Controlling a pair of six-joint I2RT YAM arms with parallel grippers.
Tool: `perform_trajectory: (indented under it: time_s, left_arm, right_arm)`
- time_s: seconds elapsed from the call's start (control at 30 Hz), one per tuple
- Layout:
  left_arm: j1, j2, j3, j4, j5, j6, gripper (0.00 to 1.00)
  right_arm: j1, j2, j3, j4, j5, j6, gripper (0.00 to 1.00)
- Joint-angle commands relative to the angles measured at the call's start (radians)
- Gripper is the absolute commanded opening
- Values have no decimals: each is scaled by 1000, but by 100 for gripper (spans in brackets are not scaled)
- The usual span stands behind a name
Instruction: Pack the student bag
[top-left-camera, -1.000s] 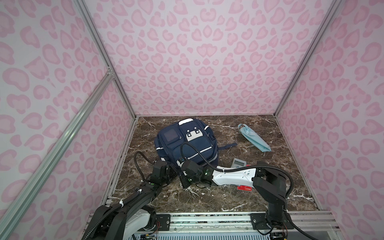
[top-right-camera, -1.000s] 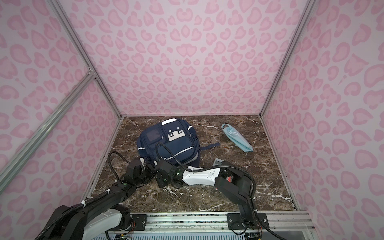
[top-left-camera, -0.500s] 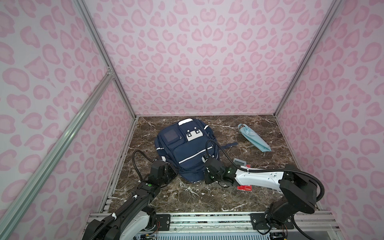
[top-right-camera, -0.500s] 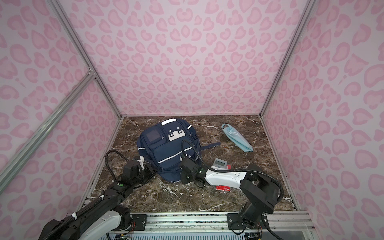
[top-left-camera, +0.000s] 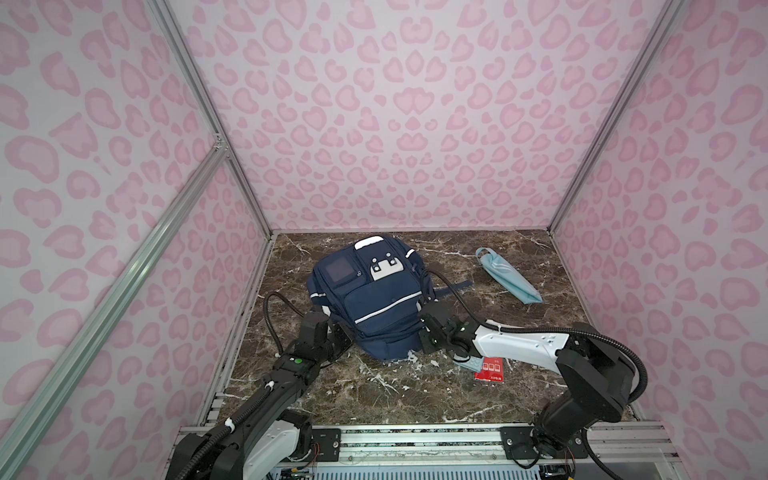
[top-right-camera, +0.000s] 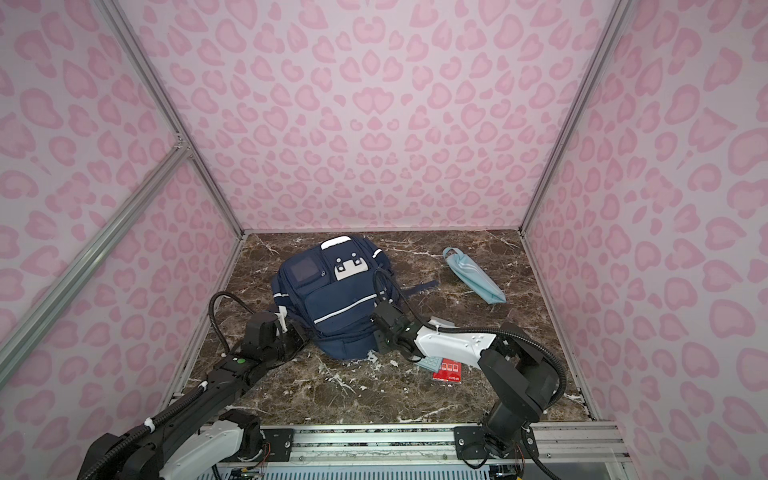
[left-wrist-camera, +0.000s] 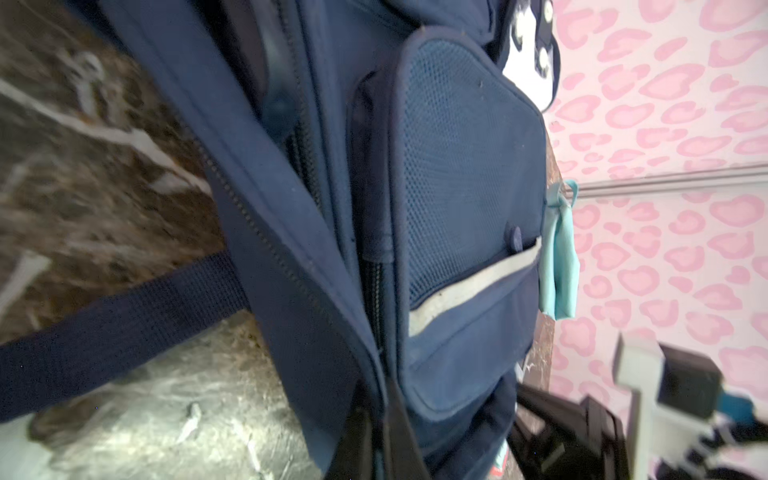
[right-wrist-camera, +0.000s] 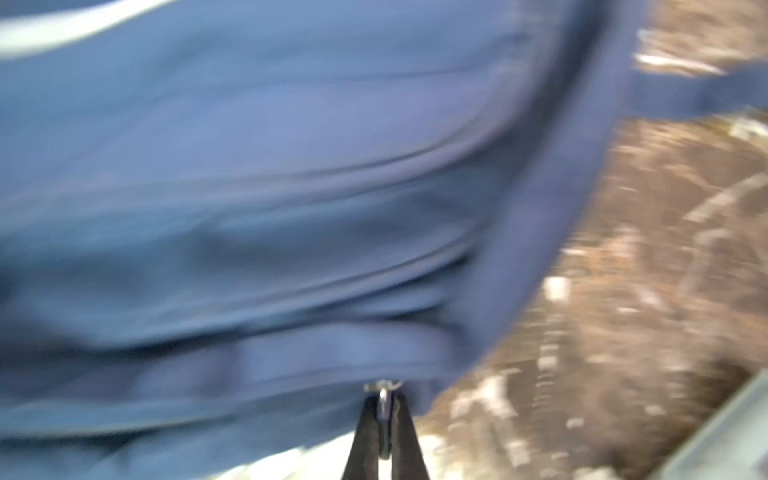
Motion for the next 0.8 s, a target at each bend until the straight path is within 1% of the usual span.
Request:
perform_trajectory:
  time_s: [0.0, 0.07, 0.13, 0.17, 0.2, 0.27, 0.33, 0.37, 0.4, 0.43, 0.5, 0.53, 0.57, 0.6, 0.67, 0.7, 0.73, 0.77]
  left_arm:
    - [37, 41, 56, 46, 13, 48, 10]
    - [49, 67, 107, 21, -32, 75, 24]
    - [60, 84, 147, -3, -82, 94, 44]
    - [65, 81, 159, -21, -100, 101, 50]
    - [65, 66, 171, -56, -126, 106, 54]
    - [63, 1, 165, -132, -181, 107, 55]
    - [64, -83, 160, -255, -261, 108, 59]
    - [66, -129, 149, -303, -264, 114, 60]
    - [64, -175, 127, -321, -228, 95, 60]
    - [62, -211, 99, -302, -168, 63, 60]
    - [34, -254, -8, -173, -5, -72, 60]
    - [12, -254, -37, -124, 26, -129, 60]
    - [-21, -250, -52, -90, 27, -172, 60]
    - [-59, -245, -53, -76, 0, -193, 60]
    - [-118, -233, -45, -83, -90, -195, 60]
    - [-130, -219, -42, -92, -120, -194, 60]
    - [-130, -201, -45, -82, -125, -191, 59]
    - [-131, -178, -48, -72, -135, -185, 56]
  right_arm:
    - [84, 8, 25, -2, -1, 31, 0]
    - [131, 49, 70, 39, -25, 66, 0]
    - [159, 117, 137, 88, -61, 78, 0]
    - [169, 151, 170, 105, -70, 91, 0]
    - [171, 177, 203, 128, -92, 107, 0]
    - [176, 208, 241, 188, -141, 119, 0]
    - [188, 231, 275, 208, -154, 116, 0]
    - [195, 246, 296, 199, -157, 109, 0]
    - [199, 256, 309, 197, -154, 103, 0]
    - [201, 261, 314, 206, -161, 101, 0]
    - [203, 256, 296, 254, -191, 117, 0]
    - [204, 251, 283, 279, -201, 125, 0]
    - [207, 245, 272, 298, -206, 131, 0]
    - [212, 241, 268, 303, -206, 132, 0]
    - [225, 234, 266, 297, -197, 119, 0]
    - [233, 229, 264, 293, -184, 109, 0]
    - [238, 226, 262, 287, -177, 103, 0]
    - [242, 222, 261, 282, -172, 99, 0]
